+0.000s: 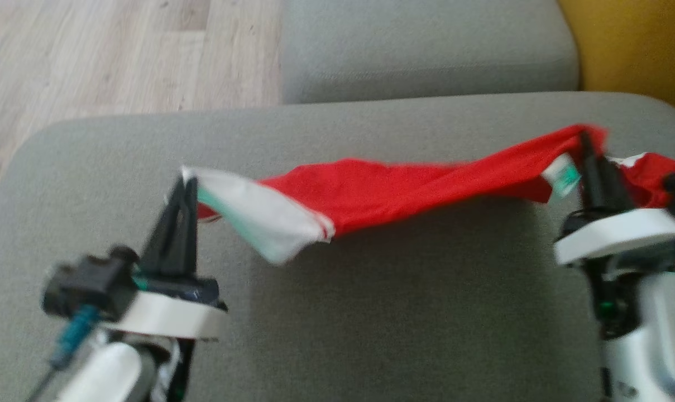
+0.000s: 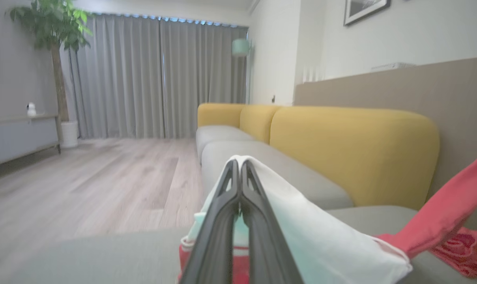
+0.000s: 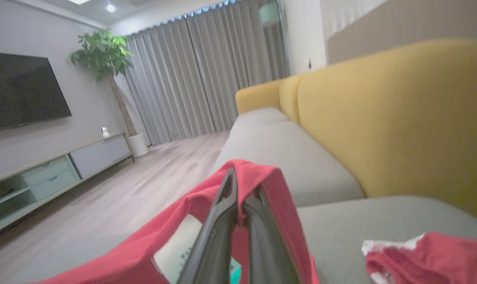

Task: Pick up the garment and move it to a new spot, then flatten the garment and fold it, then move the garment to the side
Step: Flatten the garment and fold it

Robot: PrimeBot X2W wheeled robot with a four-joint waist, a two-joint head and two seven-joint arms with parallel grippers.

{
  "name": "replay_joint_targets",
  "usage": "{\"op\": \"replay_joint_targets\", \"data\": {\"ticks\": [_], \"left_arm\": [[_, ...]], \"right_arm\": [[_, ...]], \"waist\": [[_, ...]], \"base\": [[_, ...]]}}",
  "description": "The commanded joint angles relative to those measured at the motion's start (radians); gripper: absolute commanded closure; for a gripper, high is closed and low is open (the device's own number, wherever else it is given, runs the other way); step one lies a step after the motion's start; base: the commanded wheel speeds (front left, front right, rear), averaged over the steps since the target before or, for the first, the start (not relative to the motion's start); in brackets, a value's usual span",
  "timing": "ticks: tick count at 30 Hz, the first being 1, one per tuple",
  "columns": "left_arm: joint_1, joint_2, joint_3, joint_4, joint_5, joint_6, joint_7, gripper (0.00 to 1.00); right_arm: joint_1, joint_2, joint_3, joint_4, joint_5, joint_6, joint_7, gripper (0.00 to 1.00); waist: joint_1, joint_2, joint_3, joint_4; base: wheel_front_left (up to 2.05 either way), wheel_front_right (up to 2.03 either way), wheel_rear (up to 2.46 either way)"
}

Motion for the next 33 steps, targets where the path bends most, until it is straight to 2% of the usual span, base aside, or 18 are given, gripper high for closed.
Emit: {"op": "replay_joint_targets", "data": {"ticks": [1, 5, 6, 9, 12, 15, 19, 23, 27, 28, 30, 33], "left_arm": [[-0.098, 0.053, 0.066, -0.092, 0.021, 0.010, 0.023, 1.00], [-0.181, 0.144, 0.102, -0.243, 0.066, 0.010, 0.112, 1.00], [-0.181, 0.144, 0.102, -0.243, 0.066, 0.010, 0.112, 1.00], [-0.264, 0.200, 0.125, -0.323, 0.089, -0.006, 0.184, 1.00], [-0.349, 0.236, 0.133, -0.355, 0.100, -0.031, 0.252, 1.00], [-0.428, 0.230, 0.123, -0.323, 0.085, -0.063, 0.291, 1.00], [-0.538, 0.201, 0.101, -0.205, 0.065, -0.120, 0.302, 1.00], [-0.684, 0.156, 0.090, -0.058, 0.058, -0.177, 0.289, 1.00], [-0.879, 0.117, 0.082, 0.110, 0.092, -0.232, 0.257, 1.00], [-0.978, 0.092, 0.073, 0.201, 0.118, -0.255, 0.231, 1.00], [-1.077, 0.066, 0.073, 0.296, 0.141, -0.268, 0.198, 1.00], [-1.203, 0.018, 0.075, 0.422, 0.171, -0.264, 0.144, 1.00]], "right_arm": [[-0.008, -0.016, 0.004, -0.128, 0.010, 0.007, 0.029, 1.00], [0.023, -0.015, -0.040, -0.402, -0.006, 0.007, 0.126, 1.00], [0.023, -0.015, -0.040, -0.402, -0.006, 0.007, 0.126, 1.00], [0.022, -0.018, -0.065, -0.557, -0.025, 0.007, 0.199, 1.00], [0.003, -0.029, -0.084, -0.636, -0.034, 0.007, 0.264, 1.00], [-0.031, -0.040, -0.088, -0.635, -0.038, 0.007, 0.304, 1.00], [-0.104, -0.054, -0.066, -0.558, -0.033, 0.007, 0.335, 1.00], [-0.237, -0.067, -0.042, -0.415, -0.040, 0.007, 0.346, 1.00], [-0.424, -0.086, -0.005, -0.225, -0.063, 0.007, 0.339, 1.00], [-0.530, -0.099, 0.015, -0.120, -0.090, 0.007, 0.329, 1.00], [-0.641, -0.099, 0.030, -0.010, -0.120, 0.007, 0.318, 1.00], [-0.819, -0.093, 0.038, 0.154, -0.188, 0.007, 0.282, 1.00]], "waist": [[0.0001, -0.0001, -0.022, -0.015], [0.0001, -0.0001, -0.034, -0.026], [0.0001, -0.0001, -0.034, -0.026], [0.0001, -0.0001, -0.033, -0.031], [0.0001, -0.0001, -0.016, -0.035], [0.0001, -0.0001, 0.014, -0.032], [0.0001, -0.0001, 0.085, -0.029], [0.0001, -0.0001, 0.183, -0.031], [0.0001, -0.0001, 0.261, -0.032], [0.0001, -0.0001, 0.288, -0.027], [0.0001, -0.0001, 0.312, -0.026], [0.0001, -0.0001, 0.350, -0.018]], "base": [[0.00, 0.00, 0.00], [0.00, 0.00, 0.00], [0.00, 0.00, 0.00], [0.00, 0.00, 0.00], [0.00, 0.00, 0.00], [0.00, 0.00, 0.00], [0.00, 0.00, 0.00], [0.00, 0.00, 0.00], [0.00, 0.00, 0.00], [0.00, 0.00, 0.00], [0.00, 0.00, 0.00], [0.00, 0.00, 0.00]]}}
